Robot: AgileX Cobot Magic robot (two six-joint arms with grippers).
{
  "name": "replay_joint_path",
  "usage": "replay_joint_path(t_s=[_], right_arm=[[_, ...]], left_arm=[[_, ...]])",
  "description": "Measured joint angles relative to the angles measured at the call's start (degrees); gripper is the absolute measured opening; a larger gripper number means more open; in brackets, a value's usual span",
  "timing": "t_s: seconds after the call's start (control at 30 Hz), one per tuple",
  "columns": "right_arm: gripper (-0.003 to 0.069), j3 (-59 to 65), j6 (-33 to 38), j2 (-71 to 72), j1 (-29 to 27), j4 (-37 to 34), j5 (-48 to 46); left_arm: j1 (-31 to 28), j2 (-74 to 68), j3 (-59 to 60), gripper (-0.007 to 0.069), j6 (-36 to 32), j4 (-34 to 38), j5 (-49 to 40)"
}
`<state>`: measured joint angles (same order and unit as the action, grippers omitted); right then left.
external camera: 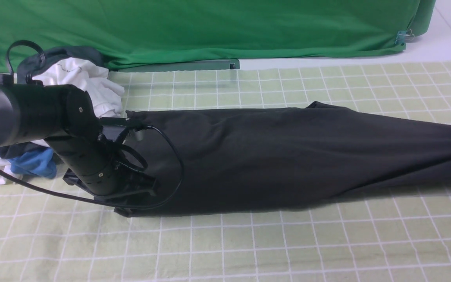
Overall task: Fold a long-sleeved shirt over a green coffee tablecloth.
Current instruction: 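Pull the folded dark garment lengthwise by its ends to straighten it flat on the table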
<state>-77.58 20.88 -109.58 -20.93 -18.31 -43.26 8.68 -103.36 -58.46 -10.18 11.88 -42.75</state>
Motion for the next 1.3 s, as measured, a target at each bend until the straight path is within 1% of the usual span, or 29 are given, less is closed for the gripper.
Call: replay_joint_path(t_s=[0.07,0.1,0.17,0.23,0.27,0.3,0.33,0.4,0.5,0.67,0.9,1.0,1.1,1.23,1.3], right_arm=[[0.0043,0.0,-2.2,-0.6,0.0,1.2,0.0],[0.0062,0.0,-2.8,-0.9,0.0,2.0,0.1],[0.0125,0.0,-3.7,-1.5,0.0,3.9,0.1],[0.0240,0.1,-4.9,-1.7,0.0,7.4,-0.1],[0.0240,0.1,-5.1,-1.7,0.0,7.4,-0.1],[0.0315,0.1,-6.5,-1.7,0.0,9.6,-0.5],[0.0347,0.1,-7.5,-1.4,0.0,11.0,-1.0],[0.0375,0.1,-8.9,-0.3,0.0,12.9,-2.2],[0.0372,0.1,-10.3,1.3,0.0,13.4,-2.5],[0.0326,0.1,-12.9,6.1,1.0,14.6,-2.8],[0.0318,0.1,-13.1,10.9,4.4,14.7,-3.3],[0.0317,0.1,-13.1,11.2,7.1,14.6,-5.8],[0.0317,0.1,-12.9,11.2,8.6,13.9,-6.8],[0.0311,0.1,-6.9,11.2,11.8,6.2,-6.4],[0.0304,0.1,-2.6,11.2,14.1,0.2,-5.2]], left_arm=[[0.0,0.0,0.0,0.0013,0.0,0.1,0.0],[0.0,0.0,0.0,0.0013,0.1,0.1,0.0],[0.0,0.0,0.0,0.0013,0.3,0.2,0.0],[0.0,0.0,0.0,0.0013,0.3,0.2,0.0],[0.0,0.0,0.0,0.0013,0.3,0.2,0.0],[0.0,0.0,0.0,0.0013,0.3,0.2,0.0],[0.0,0.0,0.0,0.0013,0.3,0.3,0.0],[0.0,0.0,0.0,0.0013,0.4,0.3,0.0],[0.0,0.0,0.0,0.0013,0.5,0.3,0.0],[0.0,0.0,0.0,0.0013,0.5,0.3,0.0],[0.0,0.0,0.0,0.0013,0.5,0.5,0.0],[0.0,0.1,0.0,0.0013,0.5,0.6,0.1],[0.0,0.6,0.0,0.0013,0.5,0.6,0.3],[0.0,3.4,0.0,0.0013,0.6,0.6,1.4],[0.0,5.1,0.0,0.0013,0.7,0.6,1.8]])
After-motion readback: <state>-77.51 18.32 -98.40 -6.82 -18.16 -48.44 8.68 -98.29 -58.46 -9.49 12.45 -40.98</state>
